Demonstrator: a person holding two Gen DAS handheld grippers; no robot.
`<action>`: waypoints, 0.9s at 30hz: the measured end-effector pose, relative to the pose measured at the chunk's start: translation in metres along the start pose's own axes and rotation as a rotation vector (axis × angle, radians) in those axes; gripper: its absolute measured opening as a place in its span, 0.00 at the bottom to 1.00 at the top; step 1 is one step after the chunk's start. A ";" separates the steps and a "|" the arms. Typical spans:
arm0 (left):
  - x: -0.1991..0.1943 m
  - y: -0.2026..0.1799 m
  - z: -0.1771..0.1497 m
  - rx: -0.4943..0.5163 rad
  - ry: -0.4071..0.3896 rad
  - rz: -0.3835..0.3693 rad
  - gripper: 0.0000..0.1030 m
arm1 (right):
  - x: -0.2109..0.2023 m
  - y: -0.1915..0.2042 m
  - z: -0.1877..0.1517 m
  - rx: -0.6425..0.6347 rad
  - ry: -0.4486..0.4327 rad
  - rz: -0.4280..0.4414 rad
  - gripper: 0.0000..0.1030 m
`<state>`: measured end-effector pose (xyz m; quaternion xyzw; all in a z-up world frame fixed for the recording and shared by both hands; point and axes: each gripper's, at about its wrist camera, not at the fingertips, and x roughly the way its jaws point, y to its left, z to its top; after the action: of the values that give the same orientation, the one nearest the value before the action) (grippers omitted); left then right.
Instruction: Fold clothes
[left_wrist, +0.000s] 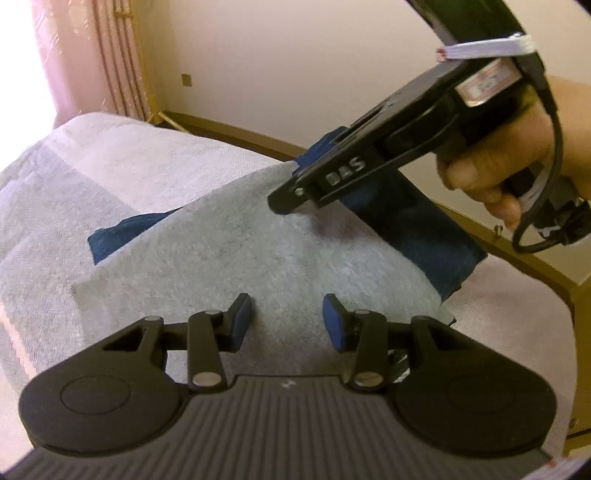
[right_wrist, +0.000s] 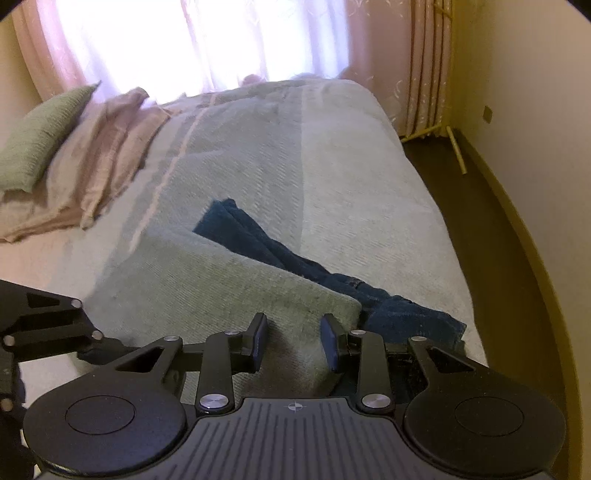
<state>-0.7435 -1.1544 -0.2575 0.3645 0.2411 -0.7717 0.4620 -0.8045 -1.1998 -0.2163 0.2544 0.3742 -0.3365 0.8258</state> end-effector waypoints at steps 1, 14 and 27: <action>-0.007 0.002 0.000 -0.017 -0.004 0.007 0.37 | -0.010 0.000 0.001 0.018 -0.014 -0.002 0.35; -0.144 0.026 -0.080 -0.484 -0.005 0.206 0.85 | -0.156 0.045 -0.090 0.391 -0.120 -0.040 0.72; -0.251 -0.027 -0.125 -0.471 -0.084 0.242 0.99 | -0.248 0.161 -0.136 0.356 -0.118 -0.197 0.73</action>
<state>-0.6477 -0.9185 -0.1365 0.2411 0.3492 -0.6478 0.6327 -0.8670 -0.9142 -0.0737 0.3381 0.2830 -0.4908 0.7514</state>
